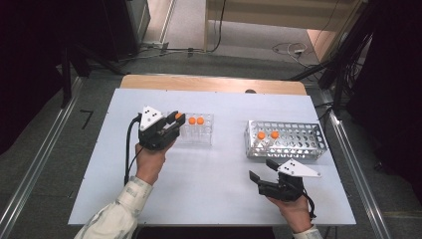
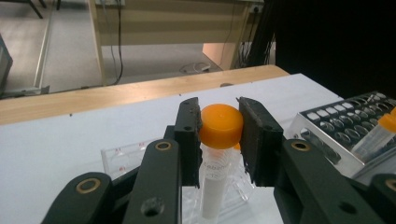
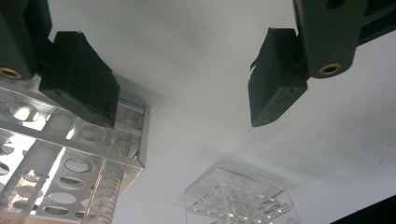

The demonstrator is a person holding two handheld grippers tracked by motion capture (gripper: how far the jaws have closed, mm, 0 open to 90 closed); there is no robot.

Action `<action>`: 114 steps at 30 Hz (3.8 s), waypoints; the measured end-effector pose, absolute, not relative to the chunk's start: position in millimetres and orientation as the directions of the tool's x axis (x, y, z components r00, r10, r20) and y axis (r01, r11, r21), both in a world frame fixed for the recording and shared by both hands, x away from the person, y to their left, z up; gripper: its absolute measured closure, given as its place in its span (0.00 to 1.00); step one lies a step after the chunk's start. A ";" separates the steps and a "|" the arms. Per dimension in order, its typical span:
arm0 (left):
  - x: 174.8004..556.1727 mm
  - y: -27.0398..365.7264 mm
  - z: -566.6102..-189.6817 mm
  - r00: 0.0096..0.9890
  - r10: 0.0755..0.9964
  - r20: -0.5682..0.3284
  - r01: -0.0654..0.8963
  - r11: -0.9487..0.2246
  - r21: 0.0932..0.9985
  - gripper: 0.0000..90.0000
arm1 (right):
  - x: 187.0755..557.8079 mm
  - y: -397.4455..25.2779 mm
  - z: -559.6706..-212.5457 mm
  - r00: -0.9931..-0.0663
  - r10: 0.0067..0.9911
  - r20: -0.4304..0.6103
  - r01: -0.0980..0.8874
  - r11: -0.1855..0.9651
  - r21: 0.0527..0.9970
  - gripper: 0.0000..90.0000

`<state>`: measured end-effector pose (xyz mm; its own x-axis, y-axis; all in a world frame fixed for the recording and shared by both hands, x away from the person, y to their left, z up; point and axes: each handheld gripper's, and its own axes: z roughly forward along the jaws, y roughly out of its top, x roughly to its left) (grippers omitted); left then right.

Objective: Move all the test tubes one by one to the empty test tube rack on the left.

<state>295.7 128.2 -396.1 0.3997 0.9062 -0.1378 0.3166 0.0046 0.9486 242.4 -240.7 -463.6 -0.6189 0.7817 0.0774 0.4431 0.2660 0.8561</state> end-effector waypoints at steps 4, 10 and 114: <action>300.0 127.3 -390.8 0.394 0.910 -0.127 0.308 -0.001 0.951 0.77 | 242.4 -241.1 -463.5 -0.616 0.784 0.080 0.444 0.263 0.856 0.26; 308.5 126.5 -390.2 0.371 0.921 -0.121 0.304 0.003 0.953 0.77 | 242.2 -241.8 -463.2 -0.614 0.785 0.082 0.446 0.260 0.856 0.26; 238.0 139.3 -473.1 0.432 0.883 -0.185 0.411 -0.010 0.911 0.09 | 255.5 -273.6 -465.1 -0.469 0.880 0.070 0.459 0.176 0.871 0.27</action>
